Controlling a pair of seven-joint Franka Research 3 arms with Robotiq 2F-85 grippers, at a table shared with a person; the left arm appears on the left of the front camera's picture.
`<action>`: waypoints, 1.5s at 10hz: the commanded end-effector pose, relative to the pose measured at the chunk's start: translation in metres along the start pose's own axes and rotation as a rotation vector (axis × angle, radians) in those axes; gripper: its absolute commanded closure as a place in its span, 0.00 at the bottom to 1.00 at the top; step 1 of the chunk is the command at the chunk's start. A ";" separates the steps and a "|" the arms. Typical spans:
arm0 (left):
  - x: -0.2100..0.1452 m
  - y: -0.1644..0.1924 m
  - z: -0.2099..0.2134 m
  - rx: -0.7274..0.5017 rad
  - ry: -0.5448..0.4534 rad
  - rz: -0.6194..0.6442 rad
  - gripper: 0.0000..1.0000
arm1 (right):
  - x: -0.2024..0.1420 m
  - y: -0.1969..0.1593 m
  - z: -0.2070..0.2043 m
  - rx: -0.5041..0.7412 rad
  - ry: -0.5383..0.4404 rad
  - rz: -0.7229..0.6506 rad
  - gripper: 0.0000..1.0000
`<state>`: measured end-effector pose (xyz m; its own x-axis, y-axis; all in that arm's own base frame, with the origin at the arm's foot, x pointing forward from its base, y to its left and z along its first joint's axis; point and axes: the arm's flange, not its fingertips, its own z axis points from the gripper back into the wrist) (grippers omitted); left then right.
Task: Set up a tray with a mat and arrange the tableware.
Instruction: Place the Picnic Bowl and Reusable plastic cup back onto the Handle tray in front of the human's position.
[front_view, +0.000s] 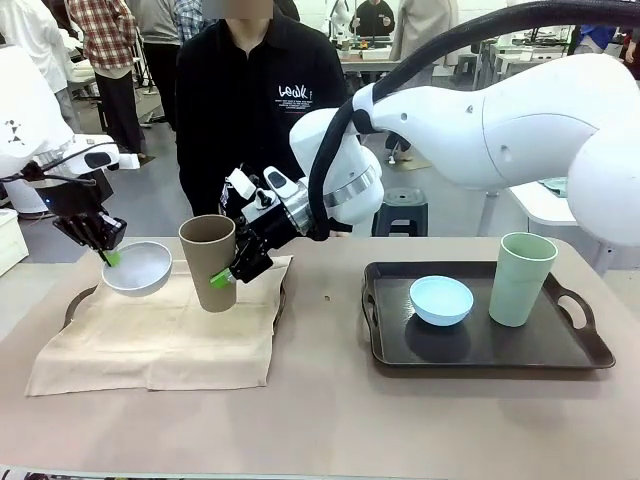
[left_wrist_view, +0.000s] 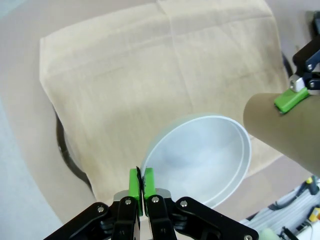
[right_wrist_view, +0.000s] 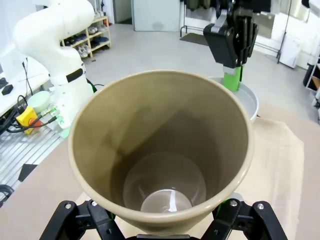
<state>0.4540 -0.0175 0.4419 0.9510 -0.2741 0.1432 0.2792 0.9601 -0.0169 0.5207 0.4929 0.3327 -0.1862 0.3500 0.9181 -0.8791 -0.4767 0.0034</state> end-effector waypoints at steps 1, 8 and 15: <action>0.003 0.003 -0.018 -0.013 0.025 -0.009 0.96 | -0.004 -0.013 0.001 -0.009 -0.020 -0.021 0.15; 0.007 0.007 -0.038 -0.048 0.006 0.011 0.96 | -0.037 -0.030 0.003 -0.004 0.002 -0.003 0.15; 0.027 0.018 -0.074 -0.096 0.004 0.029 0.96 | -0.039 -0.029 0.002 -0.005 0.020 -0.007 0.15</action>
<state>0.4847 -0.0175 0.3788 0.9645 -0.2365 0.1173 0.2464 0.9660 -0.0788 0.5513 0.4891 0.2957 -0.1804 0.3552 0.9172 -0.8879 -0.4600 0.0035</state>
